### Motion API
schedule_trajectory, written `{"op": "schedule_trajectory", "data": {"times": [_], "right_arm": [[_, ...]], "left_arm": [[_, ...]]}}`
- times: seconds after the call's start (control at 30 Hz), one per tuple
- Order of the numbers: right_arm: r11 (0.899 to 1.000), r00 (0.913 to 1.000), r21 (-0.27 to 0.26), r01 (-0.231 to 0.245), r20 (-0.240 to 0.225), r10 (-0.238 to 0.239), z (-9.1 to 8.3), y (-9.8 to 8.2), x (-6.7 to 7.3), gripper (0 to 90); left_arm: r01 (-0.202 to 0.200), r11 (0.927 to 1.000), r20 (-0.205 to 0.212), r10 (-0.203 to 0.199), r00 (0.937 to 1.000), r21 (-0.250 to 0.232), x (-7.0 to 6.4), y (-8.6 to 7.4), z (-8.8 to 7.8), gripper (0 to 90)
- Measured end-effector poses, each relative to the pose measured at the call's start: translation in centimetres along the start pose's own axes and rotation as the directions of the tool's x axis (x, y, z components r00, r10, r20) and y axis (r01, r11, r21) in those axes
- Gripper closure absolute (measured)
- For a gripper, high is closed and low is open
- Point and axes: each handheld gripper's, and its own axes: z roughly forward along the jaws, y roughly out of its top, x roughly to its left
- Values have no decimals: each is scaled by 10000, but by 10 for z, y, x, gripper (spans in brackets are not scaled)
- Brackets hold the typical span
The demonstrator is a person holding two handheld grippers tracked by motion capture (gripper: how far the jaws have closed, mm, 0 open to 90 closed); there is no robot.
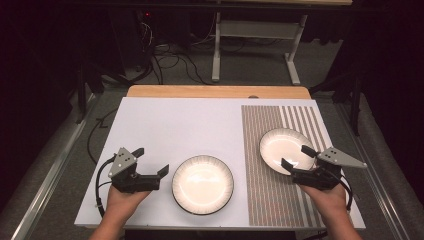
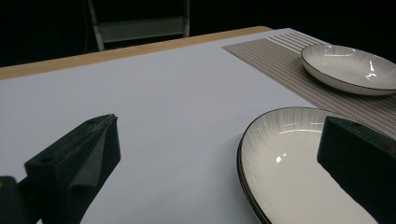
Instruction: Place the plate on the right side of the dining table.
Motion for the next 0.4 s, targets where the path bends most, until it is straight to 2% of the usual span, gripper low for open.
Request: {"op": "schedule_trajectory", "data": {"times": [0.07, 0.1, 0.13, 0.2, 0.33, 0.4], "right_arm": [[9999, 9996, -16, 130, -264, -130, 0, 1, 9, 29], [9996, 9987, -50, 281, -423, -283, 1, 2, 18, 7], [9996, 9987, -50, 281, -423, -283, 1, 2, 18, 7], [9986, 9970, -180, 505, -577, -514, 0, 2, 28, 6], [9969, 9952, -293, 727, -636, -744, 1, 3, 34, 7], [9972, 9955, -285, 694, -628, -711, 1, 2, 34, 7]], "left_arm": [[-2, 10000, 6, 2, 10000, 0, 0, 0, -2, 0], [-20, 10000, -9, 20, 10000, -1, 0, 0, -3, 0], [-22, 10000, -27, 22, 10000, -18, 0, 0, -3, 0], [5, 10000, -47, -5, 10000, -55, 0, 0, -5, 0], [19, 10000, -55, -19, 10000, -67, 0, 0, -6, 0], [33, 10000, -48, -34, 10000, -70, 0, 0, -6, 0]]}}
